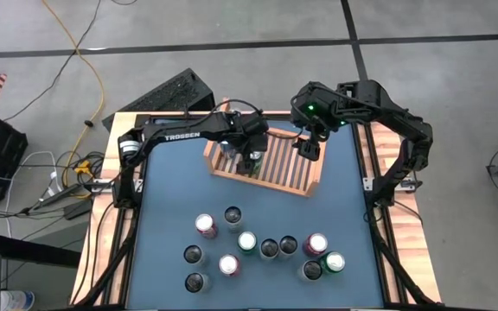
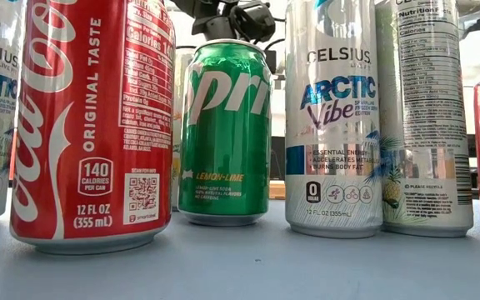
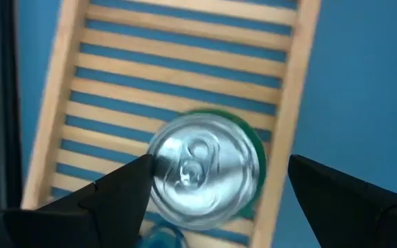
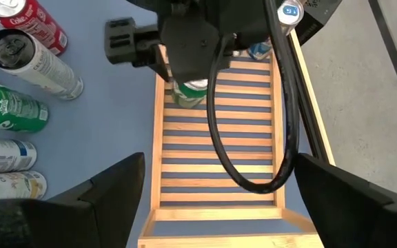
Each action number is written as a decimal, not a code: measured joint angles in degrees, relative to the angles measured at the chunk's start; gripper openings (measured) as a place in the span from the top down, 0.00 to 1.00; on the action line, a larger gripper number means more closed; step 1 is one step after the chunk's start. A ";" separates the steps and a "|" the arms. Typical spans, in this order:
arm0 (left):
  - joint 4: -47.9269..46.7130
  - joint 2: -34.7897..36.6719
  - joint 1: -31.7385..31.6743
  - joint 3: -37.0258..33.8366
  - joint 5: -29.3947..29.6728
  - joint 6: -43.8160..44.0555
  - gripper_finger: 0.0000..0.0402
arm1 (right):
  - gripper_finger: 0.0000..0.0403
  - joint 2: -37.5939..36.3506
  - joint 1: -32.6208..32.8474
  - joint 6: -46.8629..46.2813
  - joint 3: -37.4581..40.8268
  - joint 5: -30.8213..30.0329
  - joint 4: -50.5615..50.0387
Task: Place canned beverage on shelf
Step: Put the green soda can on the shelf
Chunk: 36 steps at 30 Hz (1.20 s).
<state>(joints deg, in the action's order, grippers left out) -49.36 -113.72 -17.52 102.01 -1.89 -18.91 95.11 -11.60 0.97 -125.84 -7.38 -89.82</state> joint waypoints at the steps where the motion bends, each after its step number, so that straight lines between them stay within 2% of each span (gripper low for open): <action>1: -0.87 0.15 0.00 0.38 -0.09 0.17 0.20 | 0.11 0.00 -0.01 0.00 0.02 0.00 0.00; 8: -2.15 0.32 -0.04 4.93 -0.07 1.85 0.20 | 0.11 0.00 -0.02 0.42 0.01 -0.02 0.02; 13: -1.64 0.38 -0.44 5.98 1.40 10.40 0.20 | 0.13 -0.02 -0.06 1.05 0.02 0.00 0.00; 18: -3.52 0.38 0.04 5.93 5.30 20.82 0.20 | 0.14 -0.02 -0.07 1.14 0.01 -0.02 -0.18; 29: -0.44 0.09 2.61 4.49 13.54 32.98 0.20 | 0.14 -0.02 -0.07 2.10 0.01 0.00 -0.19; 36: -0.23 -3.45 4.00 4.47 13.44 36.64 0.20 | 0.14 -0.02 -0.07 2.10 0.02 0.02 -0.19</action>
<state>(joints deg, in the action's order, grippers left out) -49.60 -117.17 -13.51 106.48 11.55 17.73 95.09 -11.66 3.07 -125.82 -7.35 -90.01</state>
